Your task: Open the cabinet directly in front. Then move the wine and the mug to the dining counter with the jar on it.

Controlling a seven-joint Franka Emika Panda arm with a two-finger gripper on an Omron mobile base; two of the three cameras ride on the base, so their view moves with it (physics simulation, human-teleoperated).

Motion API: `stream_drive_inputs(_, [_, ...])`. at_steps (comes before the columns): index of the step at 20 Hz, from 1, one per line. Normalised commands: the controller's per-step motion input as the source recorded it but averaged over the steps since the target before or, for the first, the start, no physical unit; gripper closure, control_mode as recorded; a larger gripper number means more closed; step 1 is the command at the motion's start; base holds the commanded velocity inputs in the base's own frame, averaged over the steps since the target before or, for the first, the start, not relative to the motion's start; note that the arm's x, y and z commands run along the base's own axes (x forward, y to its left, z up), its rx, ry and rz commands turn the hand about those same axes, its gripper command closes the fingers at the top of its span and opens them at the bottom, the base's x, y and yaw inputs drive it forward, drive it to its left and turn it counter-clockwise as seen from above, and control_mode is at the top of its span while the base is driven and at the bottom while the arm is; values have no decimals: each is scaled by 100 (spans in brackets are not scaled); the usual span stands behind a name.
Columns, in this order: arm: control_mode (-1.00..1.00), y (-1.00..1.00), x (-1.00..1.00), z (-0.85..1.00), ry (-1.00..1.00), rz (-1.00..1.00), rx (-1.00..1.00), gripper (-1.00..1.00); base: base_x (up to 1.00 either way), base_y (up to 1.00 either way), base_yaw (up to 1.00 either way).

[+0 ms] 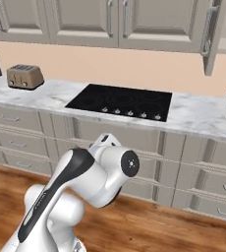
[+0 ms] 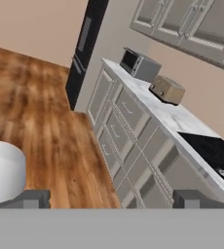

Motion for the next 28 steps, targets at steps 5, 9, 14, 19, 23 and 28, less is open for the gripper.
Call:
stream_drive_inputs(5, [100,0,0,0,0,0,0,-100,54,-27,0])
stream_drive_inputs(9, [100,0,0,0,0,0,0,-100,24,-48,11])
stream_drive_inputs(14, [100,0,0,0,0,0,0,-100,-1,-81,14])
stream_drive_inputs(19, [100,0,0,0,0,0,0,-100,-1,-78,2])
stream_drive_inputs(23, [100,0,0,0,0,0,0,-100,1,-42,0])
stream_drive_inputs(28, [100,0,0,0,0,0,0,-100,14,-28,0])
